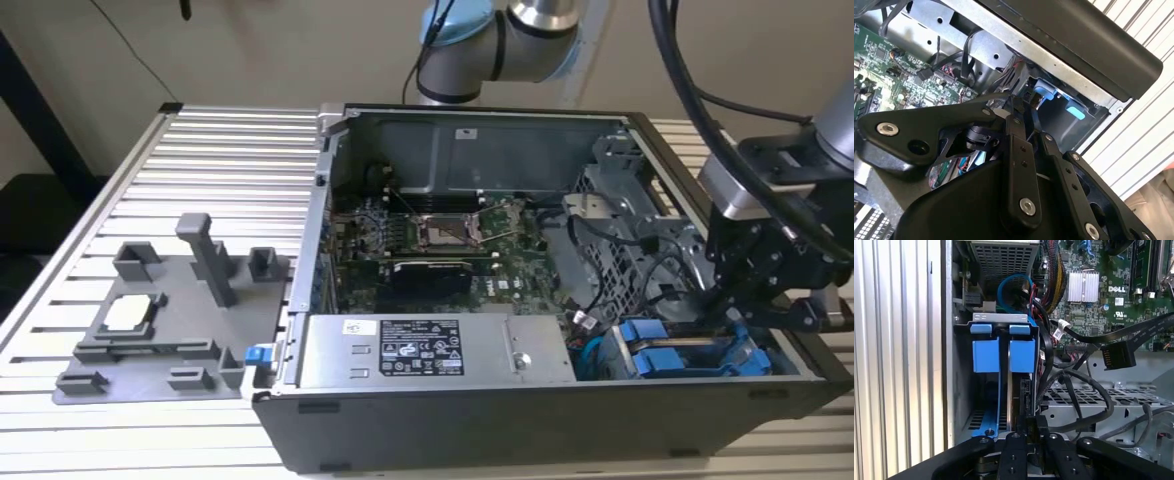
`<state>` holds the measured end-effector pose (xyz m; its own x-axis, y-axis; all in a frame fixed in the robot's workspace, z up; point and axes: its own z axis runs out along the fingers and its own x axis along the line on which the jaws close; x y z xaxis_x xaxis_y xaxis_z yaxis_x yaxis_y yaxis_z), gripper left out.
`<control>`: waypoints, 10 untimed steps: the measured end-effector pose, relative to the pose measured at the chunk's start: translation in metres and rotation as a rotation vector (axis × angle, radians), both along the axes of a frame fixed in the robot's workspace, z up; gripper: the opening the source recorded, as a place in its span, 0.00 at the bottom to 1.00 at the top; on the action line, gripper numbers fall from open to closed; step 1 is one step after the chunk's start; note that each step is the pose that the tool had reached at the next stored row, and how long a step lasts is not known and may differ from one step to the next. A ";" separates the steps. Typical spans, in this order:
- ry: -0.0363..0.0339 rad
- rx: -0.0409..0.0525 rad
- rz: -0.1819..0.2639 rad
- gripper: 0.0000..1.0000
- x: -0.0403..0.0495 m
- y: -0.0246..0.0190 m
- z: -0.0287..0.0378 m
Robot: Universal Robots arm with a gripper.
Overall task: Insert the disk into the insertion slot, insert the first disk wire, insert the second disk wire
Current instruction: 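Insert the first disk wire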
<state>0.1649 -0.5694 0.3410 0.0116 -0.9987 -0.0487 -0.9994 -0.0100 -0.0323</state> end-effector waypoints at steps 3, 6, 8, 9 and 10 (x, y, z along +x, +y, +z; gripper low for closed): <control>0.0000 0.0000 0.000 0.19 0.0000 0.0000 -0.0011; 0.0000 -0.0002 0.000 0.19 0.0000 0.0000 -0.0025; 0.0000 -0.0002 0.000 0.19 0.0000 0.0000 -0.0035; 0.0000 -0.0003 0.000 0.19 0.0000 0.0000 -0.0039; 0.0000 -0.0001 0.000 0.19 0.0000 0.0000 -0.0044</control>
<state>0.1649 -0.5694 0.3366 0.0115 -0.9988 -0.0485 -0.9994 -0.0100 -0.0323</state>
